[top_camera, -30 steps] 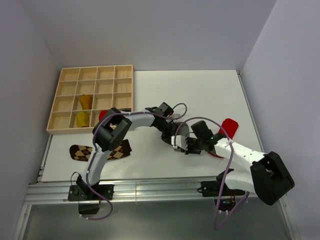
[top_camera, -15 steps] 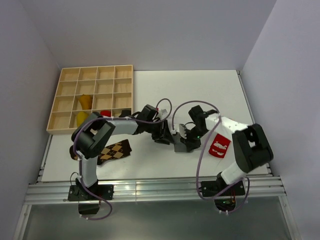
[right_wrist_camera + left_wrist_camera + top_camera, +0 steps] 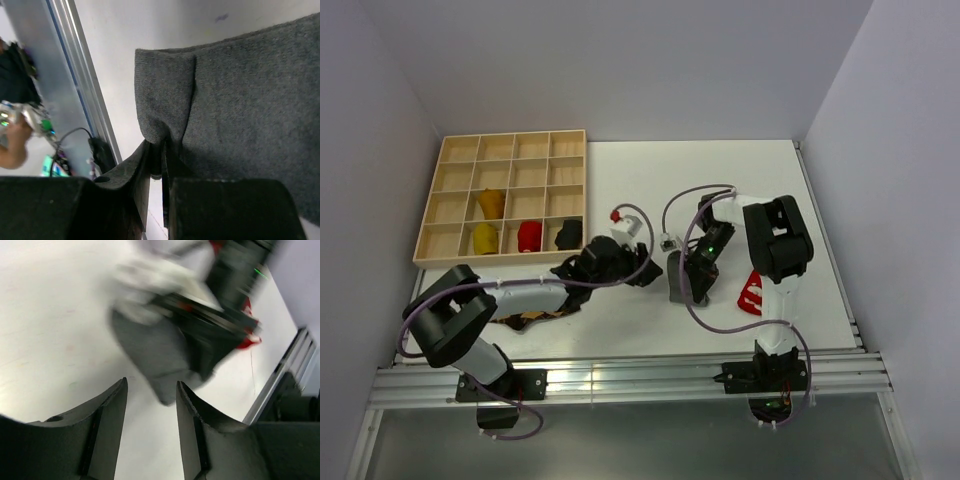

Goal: Roll the socks
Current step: Roll the sock at the center of the board.

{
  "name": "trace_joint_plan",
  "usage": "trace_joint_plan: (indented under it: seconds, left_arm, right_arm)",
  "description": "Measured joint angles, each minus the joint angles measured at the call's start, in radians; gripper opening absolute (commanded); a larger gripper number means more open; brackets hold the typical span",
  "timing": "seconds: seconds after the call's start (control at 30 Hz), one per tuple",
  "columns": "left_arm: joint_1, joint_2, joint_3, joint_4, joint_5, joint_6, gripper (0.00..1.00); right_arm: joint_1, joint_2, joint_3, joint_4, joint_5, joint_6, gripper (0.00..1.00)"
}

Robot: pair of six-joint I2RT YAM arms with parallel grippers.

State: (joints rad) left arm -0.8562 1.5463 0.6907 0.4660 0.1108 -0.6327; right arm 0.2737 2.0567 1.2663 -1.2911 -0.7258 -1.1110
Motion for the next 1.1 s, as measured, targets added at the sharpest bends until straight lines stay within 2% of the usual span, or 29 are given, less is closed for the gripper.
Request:
trace_joint_plan:
  seconds: [0.13, 0.37, 0.7, 0.9, 1.1]
  left_arm:
    - [-0.169, 0.018, 0.031, 0.014, -0.121, 0.146, 0.5]
    - [-0.303, 0.187, 0.178, -0.008, -0.265, 0.349, 0.51]
    - [-0.33, 0.308, 0.239, -0.064, -0.327, 0.566, 0.52]
    - [-0.33, 0.345, 0.273, -0.093, -0.323, 0.638, 0.52]
    - [-0.33, 0.38, 0.291, -0.098, -0.306, 0.677, 0.44]
  right_arm:
    - [-0.006, 0.09, 0.09, -0.045, -0.035, 0.051, 0.16]
    - [-0.021, 0.137, 0.123, -0.072, -0.057, 0.104, 0.16]
    - [-0.053, 0.151, 0.122, -0.084, -0.059, 0.104, 0.15]
    - [-0.085, 0.159, 0.121, -0.097, -0.057, 0.103, 0.15]
    - [-0.089, 0.159, 0.121, -0.098, -0.053, 0.103, 0.15]
